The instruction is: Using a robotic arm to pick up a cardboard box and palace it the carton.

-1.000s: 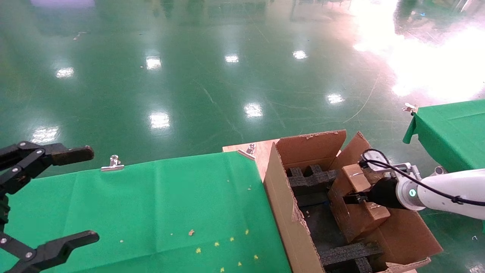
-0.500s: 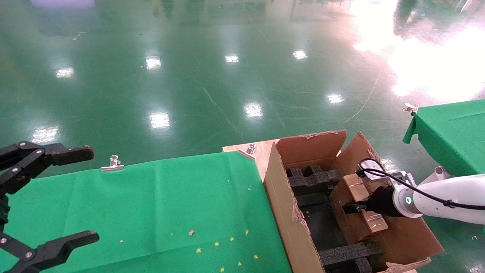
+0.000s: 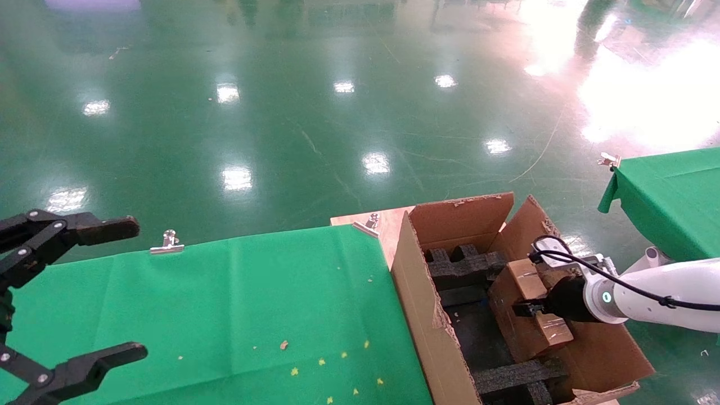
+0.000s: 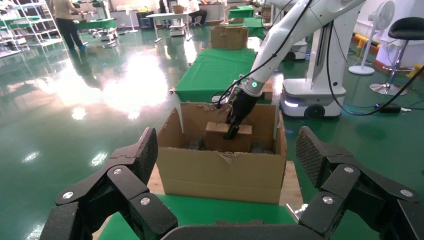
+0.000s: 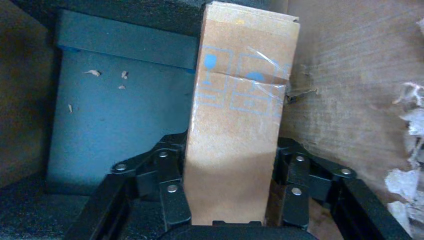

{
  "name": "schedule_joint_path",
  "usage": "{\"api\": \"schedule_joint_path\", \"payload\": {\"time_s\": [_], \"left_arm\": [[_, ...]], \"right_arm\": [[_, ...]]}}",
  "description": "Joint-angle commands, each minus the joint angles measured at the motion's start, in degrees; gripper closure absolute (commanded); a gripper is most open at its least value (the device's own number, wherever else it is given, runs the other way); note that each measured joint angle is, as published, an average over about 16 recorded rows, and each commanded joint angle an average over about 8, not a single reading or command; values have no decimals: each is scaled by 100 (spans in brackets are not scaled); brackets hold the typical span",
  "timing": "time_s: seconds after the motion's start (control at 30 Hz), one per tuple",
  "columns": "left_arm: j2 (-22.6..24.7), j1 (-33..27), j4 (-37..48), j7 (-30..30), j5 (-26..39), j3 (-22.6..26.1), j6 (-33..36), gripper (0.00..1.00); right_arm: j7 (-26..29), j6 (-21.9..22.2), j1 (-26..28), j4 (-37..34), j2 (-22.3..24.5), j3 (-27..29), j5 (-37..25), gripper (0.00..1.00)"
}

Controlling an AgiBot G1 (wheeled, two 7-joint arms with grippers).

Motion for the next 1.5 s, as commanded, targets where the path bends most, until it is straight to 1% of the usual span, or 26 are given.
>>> {"api": "schedule_joint_path", "payload": {"time_s": [0.03, 0.53, 0.73, 0.9, 1.13, 1.23, 1.3, 1.37, 1.5], "left_arm": [[0, 0, 0, 0, 0, 0, 0, 0], [0, -1, 1, 1, -1, 2, 0, 0], [0, -1, 2, 1, -1, 2, 0, 0], [-1, -2, 2, 2, -2, 3, 0, 0], [-1, -2, 2, 2, -2, 4, -1, 0], [-1, -2, 2, 2, -3, 4, -1, 0], [-1, -2, 2, 2, -3, 5, -1, 0], [-1, -2, 2, 3, -3, 5, -1, 0], [-2, -2, 2, 3, -4, 5, -2, 0]], "right_arm": [[4, 2, 1, 2, 1, -1, -6, 0], [-14, -13, 147, 172, 172, 1, -92, 0], [-6, 32, 330, 354, 292, 42, -182, 0], [-52, 229, 649, 776, 518, 189, -274, 0], [-317, 782, 1090, 1801, 996, 525, -319, 0], [-550, 952, 1183, 2103, 1082, 693, -169, 0], [-745, 949, 1222, 2194, 1085, 822, 35, 0], [-970, 810, 1271, 2224, 1062, 974, 323, 0], [-1405, 280, 1406, 2264, 1049, 1288, 966, 0]]}}
